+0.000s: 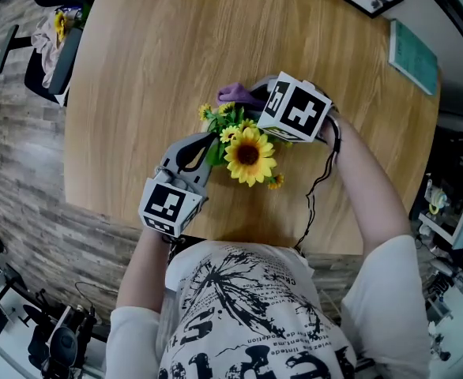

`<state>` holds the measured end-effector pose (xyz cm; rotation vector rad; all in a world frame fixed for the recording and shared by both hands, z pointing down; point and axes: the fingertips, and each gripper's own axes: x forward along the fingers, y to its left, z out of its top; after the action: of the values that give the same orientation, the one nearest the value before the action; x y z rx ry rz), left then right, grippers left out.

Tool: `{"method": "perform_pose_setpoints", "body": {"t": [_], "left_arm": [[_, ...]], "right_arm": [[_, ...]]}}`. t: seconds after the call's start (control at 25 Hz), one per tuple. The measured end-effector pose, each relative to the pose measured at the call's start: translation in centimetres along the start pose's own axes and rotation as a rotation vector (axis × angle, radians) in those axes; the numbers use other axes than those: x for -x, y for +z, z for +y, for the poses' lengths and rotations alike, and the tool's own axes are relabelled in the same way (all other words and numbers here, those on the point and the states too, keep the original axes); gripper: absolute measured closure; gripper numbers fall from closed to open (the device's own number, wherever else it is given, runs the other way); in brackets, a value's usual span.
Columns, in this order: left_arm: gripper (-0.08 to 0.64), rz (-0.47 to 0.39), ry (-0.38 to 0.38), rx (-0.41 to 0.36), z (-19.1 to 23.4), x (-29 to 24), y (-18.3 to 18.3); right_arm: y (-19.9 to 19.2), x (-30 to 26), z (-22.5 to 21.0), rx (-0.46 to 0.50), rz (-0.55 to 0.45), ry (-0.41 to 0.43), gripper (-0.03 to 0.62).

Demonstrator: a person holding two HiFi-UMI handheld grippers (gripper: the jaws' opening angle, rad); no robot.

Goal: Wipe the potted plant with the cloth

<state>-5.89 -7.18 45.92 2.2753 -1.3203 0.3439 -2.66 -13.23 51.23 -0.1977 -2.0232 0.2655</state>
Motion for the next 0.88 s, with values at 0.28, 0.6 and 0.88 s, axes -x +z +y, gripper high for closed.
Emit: {"method": "perform_pose_setpoints", "body": {"t": [0.28, 0.6, 0.88], "left_arm": [[0.558, 0.0, 0.024, -0.019, 0.0, -0.3, -0.1], [0.558, 0.036, 0.023, -0.048, -1.1, -0.8, -0.2], [0.558, 0.047, 0.024, -0.06, -0.8, -0.7, -0.1]], "right_arm": [[-1.4, 0.8, 0.8, 0.049, 0.036, 0.036, 0.52], [-3.7, 1.4, 2.6, 0.054, 0.064, 0.097, 0.52], [-5.5, 1.8, 3.7, 0.04, 0.079, 0.105, 0.518]]}}
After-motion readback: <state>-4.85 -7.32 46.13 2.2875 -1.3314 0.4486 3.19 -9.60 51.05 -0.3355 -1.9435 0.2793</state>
